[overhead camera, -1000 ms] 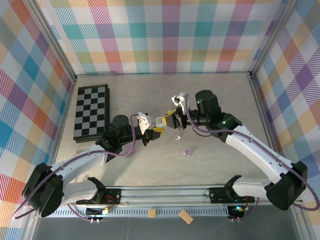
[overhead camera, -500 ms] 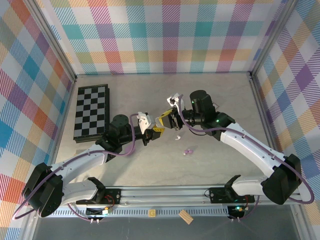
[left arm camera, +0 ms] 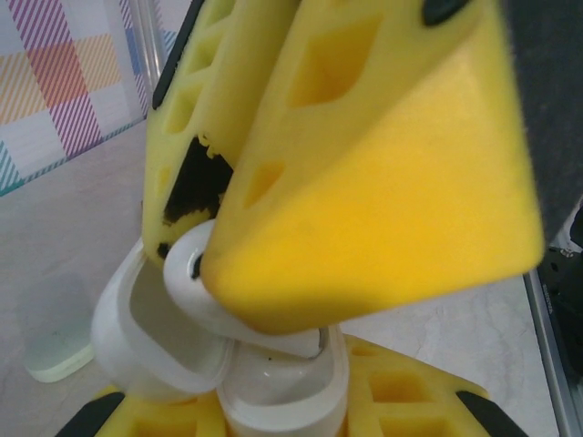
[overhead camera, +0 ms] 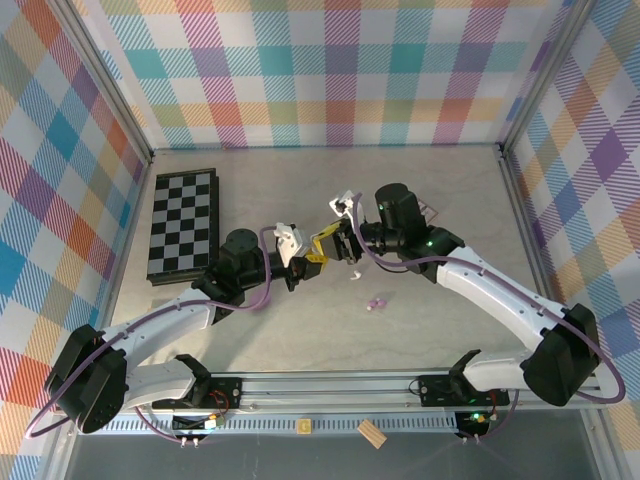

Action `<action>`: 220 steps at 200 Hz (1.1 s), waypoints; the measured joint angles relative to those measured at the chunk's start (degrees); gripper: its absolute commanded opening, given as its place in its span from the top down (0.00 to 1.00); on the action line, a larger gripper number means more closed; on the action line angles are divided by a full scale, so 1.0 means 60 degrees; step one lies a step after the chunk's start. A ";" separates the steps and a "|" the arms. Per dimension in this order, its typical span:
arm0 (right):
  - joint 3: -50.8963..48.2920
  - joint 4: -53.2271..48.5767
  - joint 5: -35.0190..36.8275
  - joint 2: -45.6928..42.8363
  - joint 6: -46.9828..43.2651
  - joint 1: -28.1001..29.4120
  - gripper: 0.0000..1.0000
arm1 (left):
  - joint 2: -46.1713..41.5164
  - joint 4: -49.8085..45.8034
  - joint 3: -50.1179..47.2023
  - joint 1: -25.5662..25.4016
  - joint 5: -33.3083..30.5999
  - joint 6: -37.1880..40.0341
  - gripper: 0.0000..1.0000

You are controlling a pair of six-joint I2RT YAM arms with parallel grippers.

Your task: Insert the wireless bluetooth earbuds into the charging case

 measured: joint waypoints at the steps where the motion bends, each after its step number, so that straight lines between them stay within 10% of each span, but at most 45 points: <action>1: -0.0004 0.0007 0.0004 0.0000 0.0000 0.0000 0.77 | 0.0000 0.0000 0.0000 0.0000 0.0000 0.0000 0.99; 220: -0.1916 0.2860 0.0871 -0.1060 0.0390 0.0007 0.77 | 0.0138 0.0455 0.0109 -0.0066 -0.0455 -0.0965 0.99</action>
